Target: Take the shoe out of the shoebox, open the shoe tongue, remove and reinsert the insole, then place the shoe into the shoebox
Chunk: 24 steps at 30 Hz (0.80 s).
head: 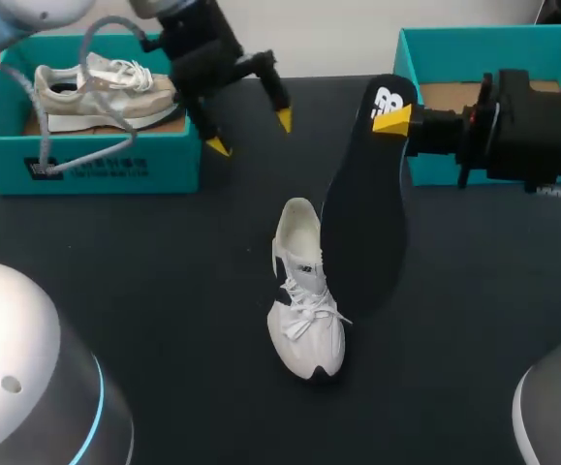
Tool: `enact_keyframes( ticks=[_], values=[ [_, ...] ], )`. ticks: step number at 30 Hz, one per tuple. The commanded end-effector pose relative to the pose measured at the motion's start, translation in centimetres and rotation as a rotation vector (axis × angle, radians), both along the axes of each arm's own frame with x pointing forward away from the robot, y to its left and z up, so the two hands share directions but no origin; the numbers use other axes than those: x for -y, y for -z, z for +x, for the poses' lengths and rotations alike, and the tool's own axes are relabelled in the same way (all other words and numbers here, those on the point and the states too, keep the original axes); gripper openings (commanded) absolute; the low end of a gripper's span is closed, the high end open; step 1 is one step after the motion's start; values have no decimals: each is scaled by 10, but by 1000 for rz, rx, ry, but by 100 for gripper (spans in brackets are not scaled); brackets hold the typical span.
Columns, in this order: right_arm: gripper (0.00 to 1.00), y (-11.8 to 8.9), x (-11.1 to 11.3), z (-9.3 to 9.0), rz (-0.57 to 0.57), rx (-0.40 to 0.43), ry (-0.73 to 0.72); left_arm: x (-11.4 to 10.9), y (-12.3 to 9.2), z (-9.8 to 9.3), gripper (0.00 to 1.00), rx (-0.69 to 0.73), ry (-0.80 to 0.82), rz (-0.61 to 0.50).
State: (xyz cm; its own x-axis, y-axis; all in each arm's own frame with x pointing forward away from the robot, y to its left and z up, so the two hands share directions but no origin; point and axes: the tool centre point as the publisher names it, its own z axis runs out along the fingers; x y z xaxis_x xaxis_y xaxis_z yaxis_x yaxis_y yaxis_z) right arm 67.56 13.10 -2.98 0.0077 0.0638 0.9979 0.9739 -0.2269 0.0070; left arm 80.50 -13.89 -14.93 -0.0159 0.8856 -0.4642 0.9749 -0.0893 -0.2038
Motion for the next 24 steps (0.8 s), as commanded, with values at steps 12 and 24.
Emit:
enact_keyframes(
  ticks=[12, 24],
  values=[
    [0, 37, -24, 88, 41, -79, -161, -47, -21, -35, 100, 84, -134, -644],
    [0, 59, -37, 102, 80, -220, -132, -56, -30, -53, 100, 125, -114, -703]
  ],
)
